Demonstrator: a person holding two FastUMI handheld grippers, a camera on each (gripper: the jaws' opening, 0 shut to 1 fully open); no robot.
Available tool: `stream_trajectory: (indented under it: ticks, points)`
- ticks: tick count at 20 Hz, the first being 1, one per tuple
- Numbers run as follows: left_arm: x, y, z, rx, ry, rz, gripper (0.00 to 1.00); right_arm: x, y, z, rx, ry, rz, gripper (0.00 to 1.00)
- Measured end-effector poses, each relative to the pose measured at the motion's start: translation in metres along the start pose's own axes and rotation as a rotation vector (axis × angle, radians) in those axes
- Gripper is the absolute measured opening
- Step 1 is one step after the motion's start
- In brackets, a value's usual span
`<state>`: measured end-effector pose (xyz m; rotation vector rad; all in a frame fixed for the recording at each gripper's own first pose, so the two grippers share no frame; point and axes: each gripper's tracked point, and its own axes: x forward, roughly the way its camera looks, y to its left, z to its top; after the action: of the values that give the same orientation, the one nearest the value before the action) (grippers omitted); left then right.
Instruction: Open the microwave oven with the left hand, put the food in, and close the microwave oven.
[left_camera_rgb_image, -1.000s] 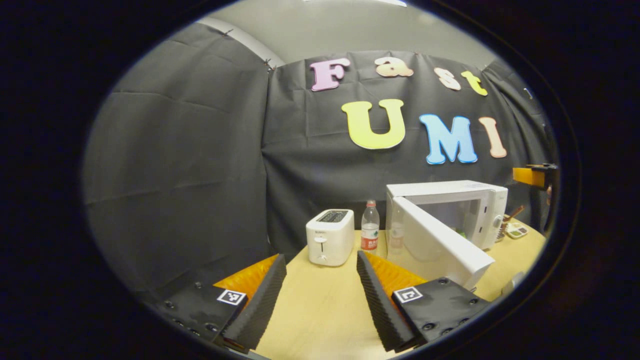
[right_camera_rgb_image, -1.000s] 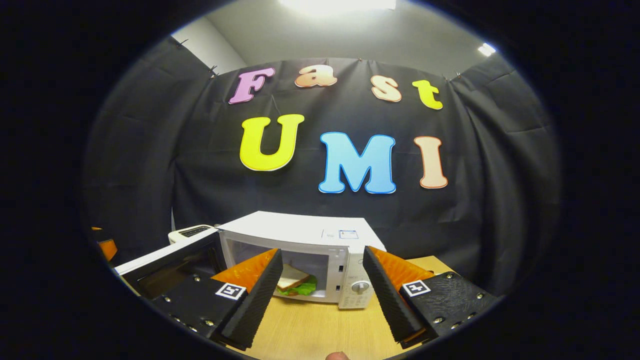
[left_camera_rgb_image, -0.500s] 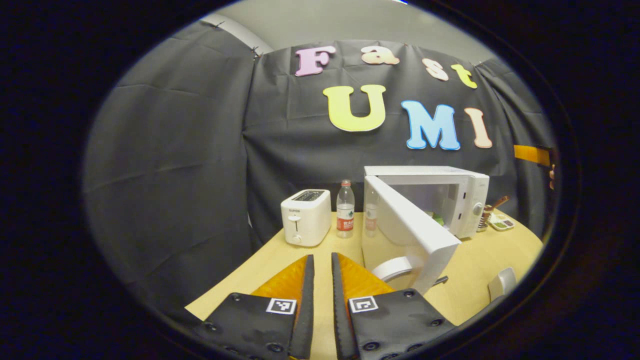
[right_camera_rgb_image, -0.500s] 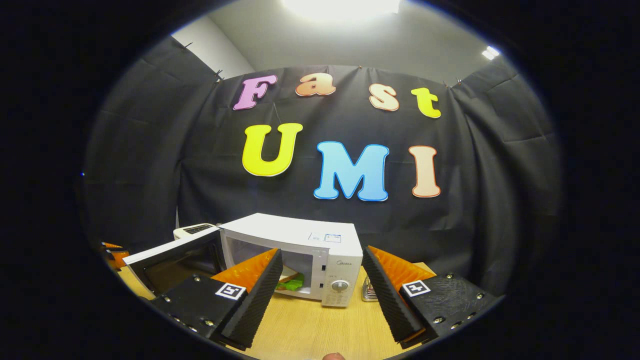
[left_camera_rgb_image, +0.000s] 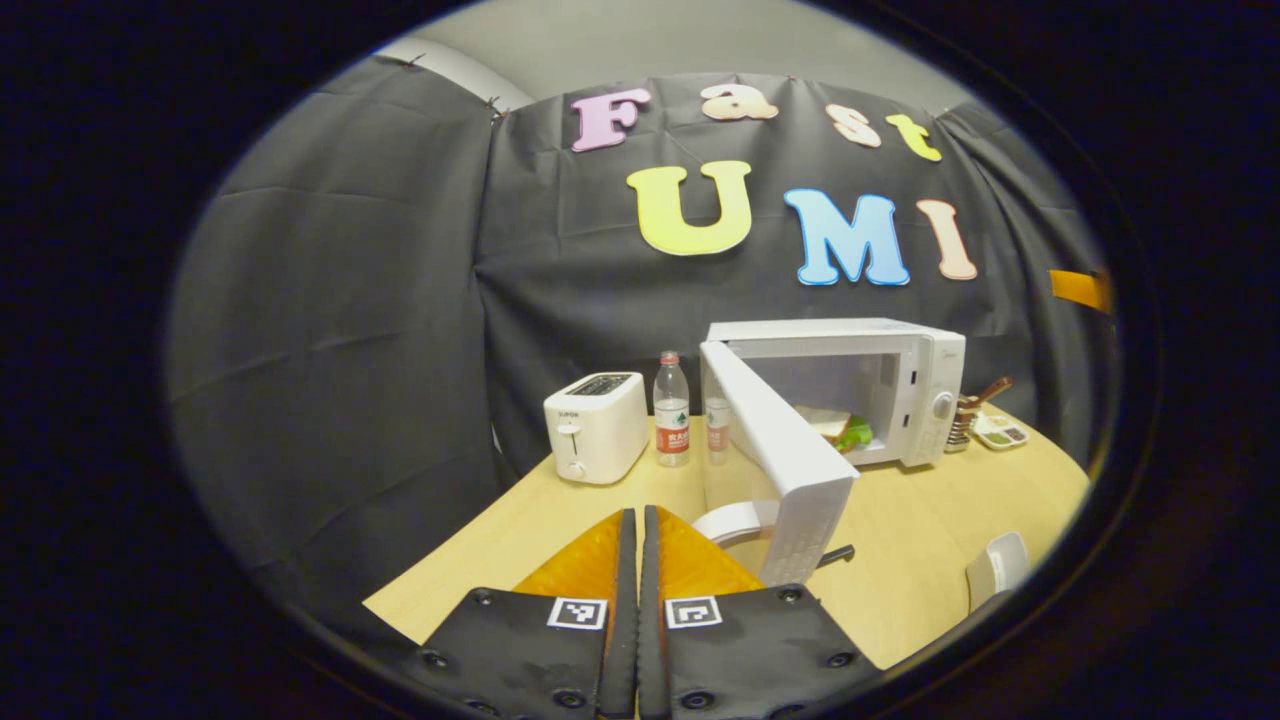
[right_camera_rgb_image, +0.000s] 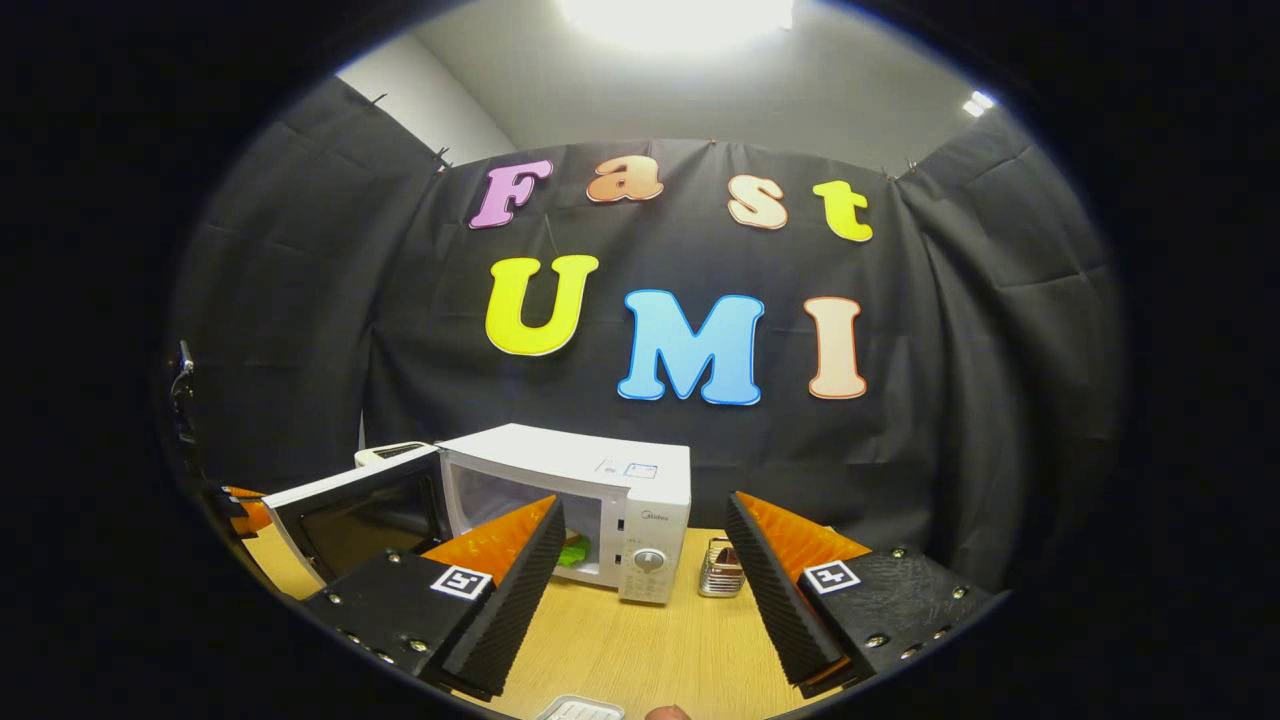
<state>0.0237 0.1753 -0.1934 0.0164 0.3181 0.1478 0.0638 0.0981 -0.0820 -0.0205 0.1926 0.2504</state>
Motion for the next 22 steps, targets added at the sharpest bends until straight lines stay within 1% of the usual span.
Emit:
stream_trajectory:
  ticks: [4, 7, 10, 13, 16, 18, 22]
  points:
    - [-0.002, -0.019, 0.001, 0.007, 0.001, -0.007, 0.07, -0.016, -0.022, -0.011, -0.015, 0.019, -0.006, 0.97]
    - [-0.003, -0.040, 0.003, -0.012, -0.002, -0.032, 0.07, -0.032, -0.033, -0.011, 0.014, 0.022, -0.005, 0.97]
    - [-0.001, -0.057, 0.005, 0.009, -0.016, -0.032, 0.07, -0.048, -0.043, -0.012, 0.019, 0.022, 0.000, 0.97]
    - [-0.002, -0.078, 0.006, 0.006, -0.016, -0.050, 0.07, -0.063, -0.052, -0.011, 0.023, 0.021, -0.001, 0.97]
    - [0.000, -0.102, 0.007, 0.009, -0.008, -0.086, 0.07, -0.074, -0.060, -0.012, 0.042, 0.022, -0.013, 0.98]
    - [0.004, -0.119, 0.010, 0.021, -0.010, -0.120, 0.07, -0.076, -0.068, -0.015, 0.041, 0.024, -0.033, 0.98]
    - [0.017, -0.160, 0.011, 0.032, 0.008, -0.222, 0.07, -0.079, -0.075, -0.020, 0.086, 0.045, -0.078, 0.98]
